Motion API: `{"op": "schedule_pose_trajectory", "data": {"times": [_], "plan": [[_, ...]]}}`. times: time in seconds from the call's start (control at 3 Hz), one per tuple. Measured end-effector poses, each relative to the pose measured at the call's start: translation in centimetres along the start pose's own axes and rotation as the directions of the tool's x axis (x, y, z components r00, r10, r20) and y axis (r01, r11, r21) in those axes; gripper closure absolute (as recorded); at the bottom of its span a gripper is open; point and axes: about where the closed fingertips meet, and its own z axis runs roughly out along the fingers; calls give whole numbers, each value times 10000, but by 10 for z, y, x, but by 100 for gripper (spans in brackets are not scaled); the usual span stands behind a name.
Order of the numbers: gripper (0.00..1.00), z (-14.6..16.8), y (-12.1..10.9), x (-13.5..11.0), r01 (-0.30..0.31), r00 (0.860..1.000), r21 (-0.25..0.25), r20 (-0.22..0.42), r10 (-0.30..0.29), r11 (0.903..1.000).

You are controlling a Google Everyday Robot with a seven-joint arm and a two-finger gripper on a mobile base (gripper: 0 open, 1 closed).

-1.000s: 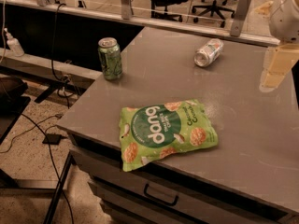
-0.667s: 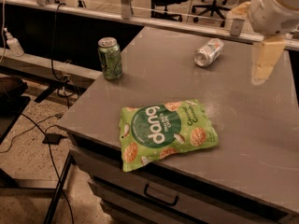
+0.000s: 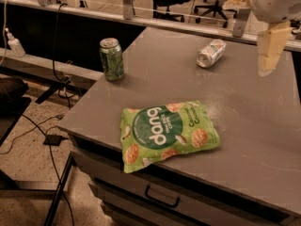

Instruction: Move 7up can near green rice chip bag

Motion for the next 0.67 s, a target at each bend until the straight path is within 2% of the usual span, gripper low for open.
{"op": "schedule_pose_trajectory", "data": {"times": [0.33,0.67], "plan": [[0,5,-11,10,683,9966,257,-477,-670,9973],[0,11,-35,39,2111,9714,539,-1225,-2033,9760]]}}
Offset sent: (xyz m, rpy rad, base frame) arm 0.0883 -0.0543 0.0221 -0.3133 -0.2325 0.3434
